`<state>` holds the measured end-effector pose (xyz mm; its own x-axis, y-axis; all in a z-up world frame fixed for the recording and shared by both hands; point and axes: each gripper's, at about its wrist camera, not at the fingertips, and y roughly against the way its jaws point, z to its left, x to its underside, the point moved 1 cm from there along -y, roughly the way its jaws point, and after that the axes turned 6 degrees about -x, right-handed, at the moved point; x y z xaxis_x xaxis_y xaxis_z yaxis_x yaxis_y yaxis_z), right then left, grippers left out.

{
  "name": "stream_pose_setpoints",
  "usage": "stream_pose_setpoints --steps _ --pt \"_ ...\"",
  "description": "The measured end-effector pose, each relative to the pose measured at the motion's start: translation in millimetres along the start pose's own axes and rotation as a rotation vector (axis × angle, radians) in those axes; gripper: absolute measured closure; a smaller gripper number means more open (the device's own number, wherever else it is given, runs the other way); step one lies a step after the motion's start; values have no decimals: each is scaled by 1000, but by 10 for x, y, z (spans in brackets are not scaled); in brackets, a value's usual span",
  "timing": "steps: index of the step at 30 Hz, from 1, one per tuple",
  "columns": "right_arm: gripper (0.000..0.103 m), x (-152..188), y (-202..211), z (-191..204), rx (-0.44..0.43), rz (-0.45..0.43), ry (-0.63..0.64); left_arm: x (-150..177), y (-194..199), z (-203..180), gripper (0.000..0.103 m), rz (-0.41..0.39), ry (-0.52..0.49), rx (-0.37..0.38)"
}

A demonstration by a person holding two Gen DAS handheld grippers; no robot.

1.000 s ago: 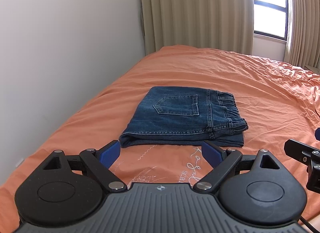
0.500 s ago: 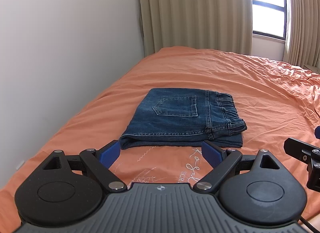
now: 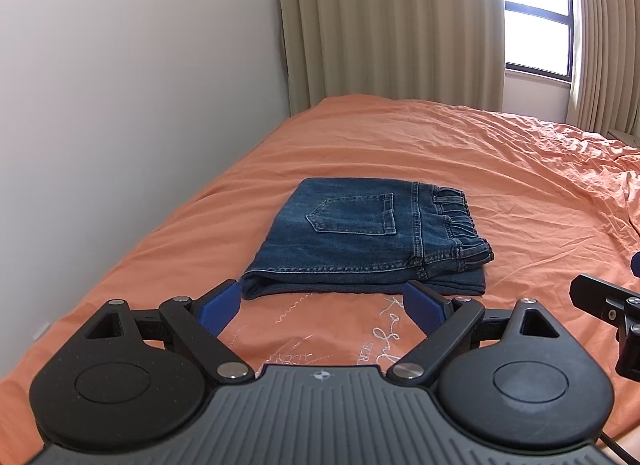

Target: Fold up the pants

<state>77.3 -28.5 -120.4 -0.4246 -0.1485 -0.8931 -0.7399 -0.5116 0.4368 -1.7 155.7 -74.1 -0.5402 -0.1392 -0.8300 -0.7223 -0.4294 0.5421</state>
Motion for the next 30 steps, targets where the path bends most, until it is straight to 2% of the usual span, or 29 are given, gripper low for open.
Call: stream_pose_setpoints --steps 30 --pt "22 2 0 27 1 1 3 3 50 -2 0 -7 -1 5"
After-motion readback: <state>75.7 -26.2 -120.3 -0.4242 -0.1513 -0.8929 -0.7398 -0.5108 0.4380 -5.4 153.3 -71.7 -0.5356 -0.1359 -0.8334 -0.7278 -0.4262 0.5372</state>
